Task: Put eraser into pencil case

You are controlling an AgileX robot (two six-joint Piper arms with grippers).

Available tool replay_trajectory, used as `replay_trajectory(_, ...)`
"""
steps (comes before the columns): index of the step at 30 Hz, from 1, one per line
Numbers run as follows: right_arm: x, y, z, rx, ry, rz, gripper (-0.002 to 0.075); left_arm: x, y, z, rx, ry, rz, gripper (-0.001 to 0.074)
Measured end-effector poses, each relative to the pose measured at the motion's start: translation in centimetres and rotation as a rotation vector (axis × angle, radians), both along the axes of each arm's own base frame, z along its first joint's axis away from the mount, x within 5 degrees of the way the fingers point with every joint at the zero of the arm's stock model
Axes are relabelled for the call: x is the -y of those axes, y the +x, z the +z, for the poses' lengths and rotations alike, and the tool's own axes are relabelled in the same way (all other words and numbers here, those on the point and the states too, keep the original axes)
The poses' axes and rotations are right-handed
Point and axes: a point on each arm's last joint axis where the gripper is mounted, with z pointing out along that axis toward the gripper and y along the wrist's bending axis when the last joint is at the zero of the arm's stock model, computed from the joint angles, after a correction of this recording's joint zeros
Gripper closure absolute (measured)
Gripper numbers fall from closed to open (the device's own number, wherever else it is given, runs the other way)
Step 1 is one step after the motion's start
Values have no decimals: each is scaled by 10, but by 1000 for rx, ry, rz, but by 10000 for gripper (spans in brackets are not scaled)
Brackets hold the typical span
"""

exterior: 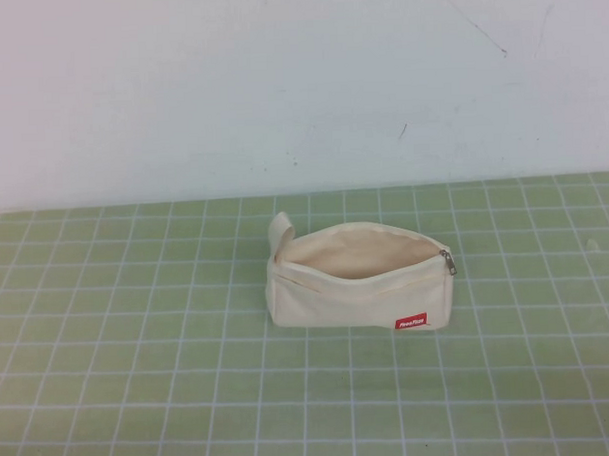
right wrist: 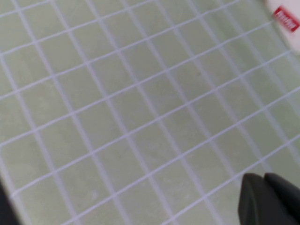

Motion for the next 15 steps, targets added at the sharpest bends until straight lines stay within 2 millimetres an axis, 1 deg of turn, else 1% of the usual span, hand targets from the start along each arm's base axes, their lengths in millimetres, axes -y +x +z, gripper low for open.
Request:
replay_trajectory(2,7,-2,-1,55,22,-33,726,0,0,0,0,0,0,736)
replay_trajectory(5,22,-6,-5,182,85,-145,726,0,0,0,0,0,0,736)
replay_trajectory(8,39,-10,-18,324,135,-312,726,0,0,0,0,0,0,736)
replay_trajectory(10,49,-14,-32,413,155,-431,726,0,0,0,0,0,0,736)
replay_trajectory(15,63,-21,-61,546,167,-662,726,0,0,0,0,0,0,736)
